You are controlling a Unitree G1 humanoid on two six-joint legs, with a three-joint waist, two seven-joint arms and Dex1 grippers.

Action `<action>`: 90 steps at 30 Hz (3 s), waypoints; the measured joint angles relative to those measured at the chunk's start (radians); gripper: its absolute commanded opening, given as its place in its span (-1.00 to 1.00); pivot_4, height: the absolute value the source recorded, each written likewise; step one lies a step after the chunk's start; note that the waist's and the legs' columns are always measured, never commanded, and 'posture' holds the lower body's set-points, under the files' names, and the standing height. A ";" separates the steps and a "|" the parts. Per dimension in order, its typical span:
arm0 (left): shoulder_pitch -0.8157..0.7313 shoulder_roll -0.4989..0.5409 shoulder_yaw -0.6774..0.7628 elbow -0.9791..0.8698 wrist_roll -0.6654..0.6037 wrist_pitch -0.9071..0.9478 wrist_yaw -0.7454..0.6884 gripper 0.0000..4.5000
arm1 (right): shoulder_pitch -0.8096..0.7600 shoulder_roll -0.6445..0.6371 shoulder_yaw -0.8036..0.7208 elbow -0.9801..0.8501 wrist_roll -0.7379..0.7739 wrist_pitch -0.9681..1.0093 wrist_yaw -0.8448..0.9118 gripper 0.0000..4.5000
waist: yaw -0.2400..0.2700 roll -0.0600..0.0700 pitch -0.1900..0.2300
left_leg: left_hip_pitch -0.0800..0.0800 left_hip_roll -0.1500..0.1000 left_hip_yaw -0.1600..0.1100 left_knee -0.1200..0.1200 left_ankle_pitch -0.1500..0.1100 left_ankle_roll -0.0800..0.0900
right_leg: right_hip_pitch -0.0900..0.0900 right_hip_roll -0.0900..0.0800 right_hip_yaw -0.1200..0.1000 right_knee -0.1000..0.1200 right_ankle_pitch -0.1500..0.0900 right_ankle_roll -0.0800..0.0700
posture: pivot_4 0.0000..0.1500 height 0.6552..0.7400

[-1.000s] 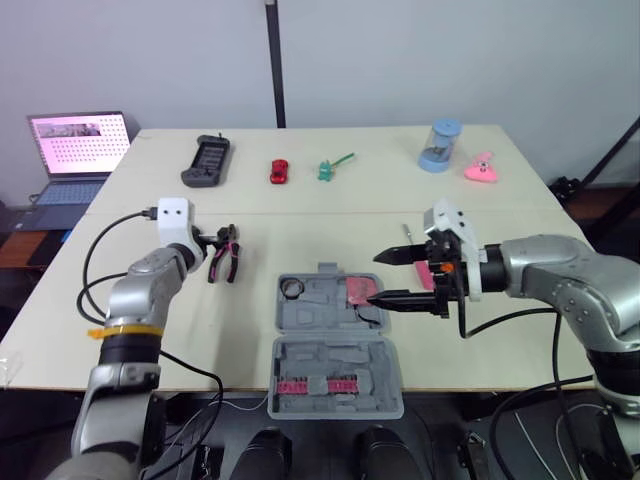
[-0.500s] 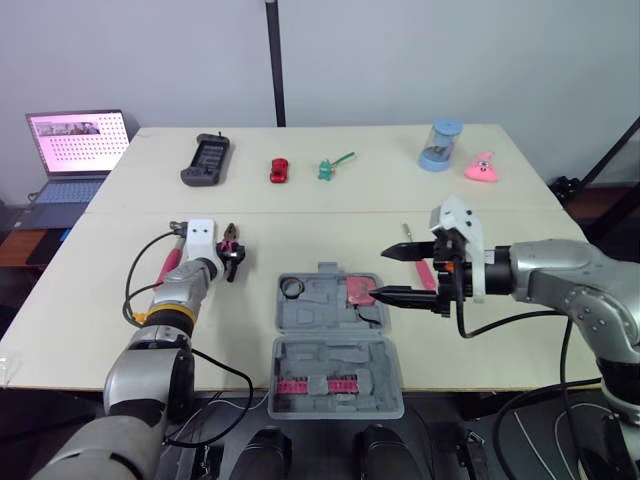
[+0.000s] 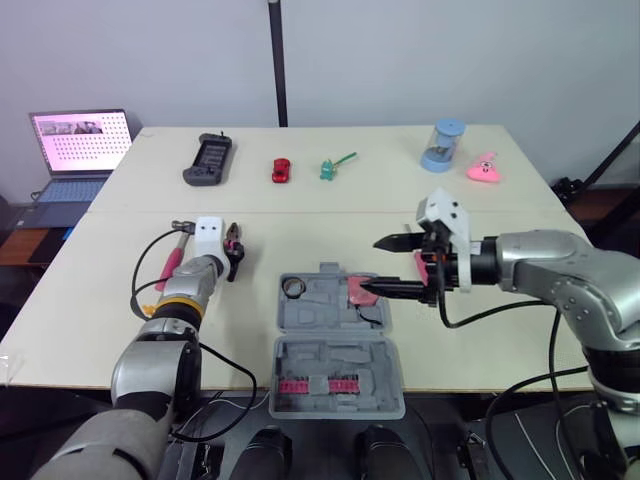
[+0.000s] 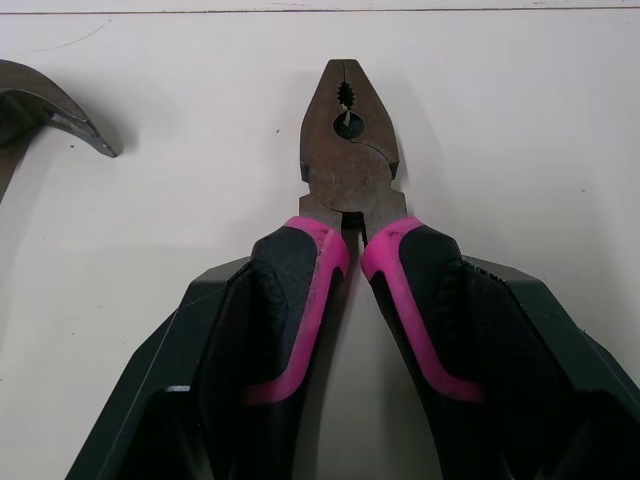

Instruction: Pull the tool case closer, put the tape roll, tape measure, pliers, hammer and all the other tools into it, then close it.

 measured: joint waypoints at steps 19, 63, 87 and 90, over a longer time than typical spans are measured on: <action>0.421 0.331 -0.264 -1.137 -0.201 0.227 -0.917 0.15 | -0.050 -0.015 0.081 0.096 -0.127 -0.243 0.223 1.00 | -0.010 0.000 0.000 | -0.009 0.004 -0.001 0.000 0.005 -0.009 | -0.007 0.000 0.001 0.000 0.000 -0.001 | 1.00 -0.55; 0.398 0.389 -0.340 -1.390 -0.325 0.324 -1.070 0.15 | 0.001 0.175 0.207 0.102 -0.178 -0.272 0.234 0.73 | -0.007 0.001 0.001 | -0.008 0.003 -0.003 0.001 0.002 -0.003 | -0.006 0.003 -0.001 0.000 0.001 -0.001 | 1.00 -0.55; 0.398 0.371 -0.326 -1.381 -0.329 0.337 -1.037 0.79 | 0.011 0.183 0.189 0.138 -0.190 -0.285 0.250 -0.58 | -0.007 0.001 0.001 | -0.008 0.003 -0.003 0.001 0.002 -0.003 | -0.006 0.003 -0.001 0.001 0.001 -0.001 | 1.00 -0.55; 0.398 0.376 -0.294 -1.382 -0.362 0.355 -1.035 1.00 | 0.010 0.184 0.189 0.159 -0.197 -0.286 0.250 -0.58 | -0.008 0.001 0.001 | -0.008 0.003 -0.003 0.001 0.002 -0.003 | -0.006 0.003 -0.001 0.001 0.001 -0.001 | 1.00 -0.55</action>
